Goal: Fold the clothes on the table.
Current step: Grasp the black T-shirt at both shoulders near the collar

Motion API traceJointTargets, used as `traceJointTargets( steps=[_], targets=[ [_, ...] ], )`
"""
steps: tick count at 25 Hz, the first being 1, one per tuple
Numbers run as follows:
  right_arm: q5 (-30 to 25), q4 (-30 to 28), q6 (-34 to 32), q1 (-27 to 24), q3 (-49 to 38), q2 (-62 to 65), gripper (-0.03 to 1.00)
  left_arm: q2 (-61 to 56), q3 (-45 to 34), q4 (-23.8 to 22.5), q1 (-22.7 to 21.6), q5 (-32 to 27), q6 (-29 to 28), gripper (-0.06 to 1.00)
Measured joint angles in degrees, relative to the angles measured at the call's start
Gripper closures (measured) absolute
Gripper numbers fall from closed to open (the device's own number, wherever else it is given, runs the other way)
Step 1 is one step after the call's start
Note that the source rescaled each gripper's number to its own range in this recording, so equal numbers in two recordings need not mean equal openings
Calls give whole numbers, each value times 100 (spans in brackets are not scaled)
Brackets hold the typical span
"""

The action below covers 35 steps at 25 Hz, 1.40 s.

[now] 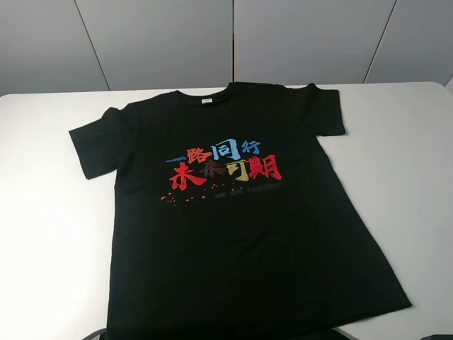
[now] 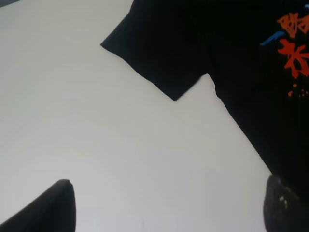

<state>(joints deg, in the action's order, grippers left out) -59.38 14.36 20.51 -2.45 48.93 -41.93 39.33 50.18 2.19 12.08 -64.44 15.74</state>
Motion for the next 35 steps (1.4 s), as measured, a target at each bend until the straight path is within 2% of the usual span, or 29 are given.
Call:
traceJointTargets(
  steps=[4, 7, 11, 16, 23, 27, 35],
  targets=[
    [36, 393, 898, 0, 636, -1373, 4, 1205, 566, 287, 0, 21, 564, -6],
    [49, 752, 1712, 55, 988, -2296, 4, 1983, 679, 625, 0, 247, 1301, -6],
    [53, 574, 2482, 489, 1330, -3395, 4, 3004, 700, 687, 134, 497, 1766, -6],
    [79, 125, 2644, 1000, 1644, -4526, 4, 4232, 700, 326, 777, 983, 1905, -6],
    [341, -5, 2661, 1096, 1764, -5523, 4, 5697, 704, 104, 1650, 1985, 2104, -6],
    [376, -36, 2687, 1096, 1764, -5788, 4, 6442, 713, -119, 1838, 2349, 2202, -6],
    [612, -36, 2699, 1096, 1764, -5900, 4, 7360, 713, -176, 1898, 2761, 2226, -6]
  ],
)
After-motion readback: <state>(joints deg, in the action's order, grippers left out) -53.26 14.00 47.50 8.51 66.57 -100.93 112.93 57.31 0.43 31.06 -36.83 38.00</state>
